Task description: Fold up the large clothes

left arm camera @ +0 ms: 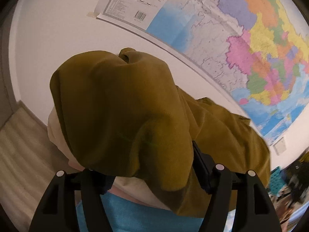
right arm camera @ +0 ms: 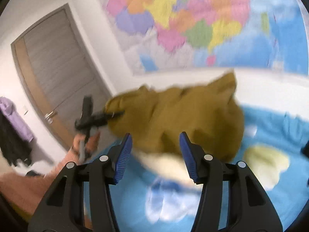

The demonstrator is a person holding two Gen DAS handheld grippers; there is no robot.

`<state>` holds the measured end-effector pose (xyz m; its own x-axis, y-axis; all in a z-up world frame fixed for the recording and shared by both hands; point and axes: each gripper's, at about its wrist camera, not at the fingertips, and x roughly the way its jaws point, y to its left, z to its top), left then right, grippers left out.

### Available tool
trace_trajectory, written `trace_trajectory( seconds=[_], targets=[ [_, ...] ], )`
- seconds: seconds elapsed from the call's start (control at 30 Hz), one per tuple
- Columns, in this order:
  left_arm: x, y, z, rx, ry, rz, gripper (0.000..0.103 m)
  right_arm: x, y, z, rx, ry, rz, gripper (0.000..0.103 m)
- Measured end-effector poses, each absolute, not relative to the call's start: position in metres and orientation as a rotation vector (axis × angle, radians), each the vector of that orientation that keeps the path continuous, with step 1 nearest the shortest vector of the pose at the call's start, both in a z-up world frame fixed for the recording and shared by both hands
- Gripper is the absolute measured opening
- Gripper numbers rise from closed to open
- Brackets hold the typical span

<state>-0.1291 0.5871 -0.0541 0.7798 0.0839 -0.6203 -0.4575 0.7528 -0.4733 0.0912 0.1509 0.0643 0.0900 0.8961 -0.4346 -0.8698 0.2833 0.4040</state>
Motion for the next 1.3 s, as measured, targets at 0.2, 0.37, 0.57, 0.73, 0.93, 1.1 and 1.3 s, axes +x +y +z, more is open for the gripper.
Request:
trace_trajectory(
  seconds=[0.2,0.37,0.57,0.73,0.93,1.1,1.3],
  targets=[
    [-0.133,0.580,-0.058,-0.654,0.690,0.449,0.082,0.124,0.204,0.017,-0.016,0.843,1.168,0.047],
    [-0.158,0.549,-0.024,-0.498,0.657,0.613,0.079,0.124,0.202,-0.008,-0.031,0.905,1.152,0.045],
    [-0.186,0.503,0.030,-0.292,0.475,0.566,0.079,0.108,0.195,0.010,-0.092,0.839,1.140,0.051],
    [-0.146,0.493,0.009,-0.234,0.582,0.492,0.079,0.091,0.190,0.023,-0.102,0.746,1.144,0.053],
    [-0.120,0.487,-0.025,-0.199,0.642,0.526,0.080,0.074,0.202,0.028,-0.176,0.659,1.141,0.068],
    [-0.113,0.485,-0.034,-0.166,0.664,0.550,0.082,0.077,0.219,-0.002,-0.228,0.740,1.137,0.067],
    [-0.113,0.481,-0.032,-0.151,0.673,0.576,0.082,0.076,0.220,-0.006,-0.214,0.748,1.136,0.070]
  ],
)
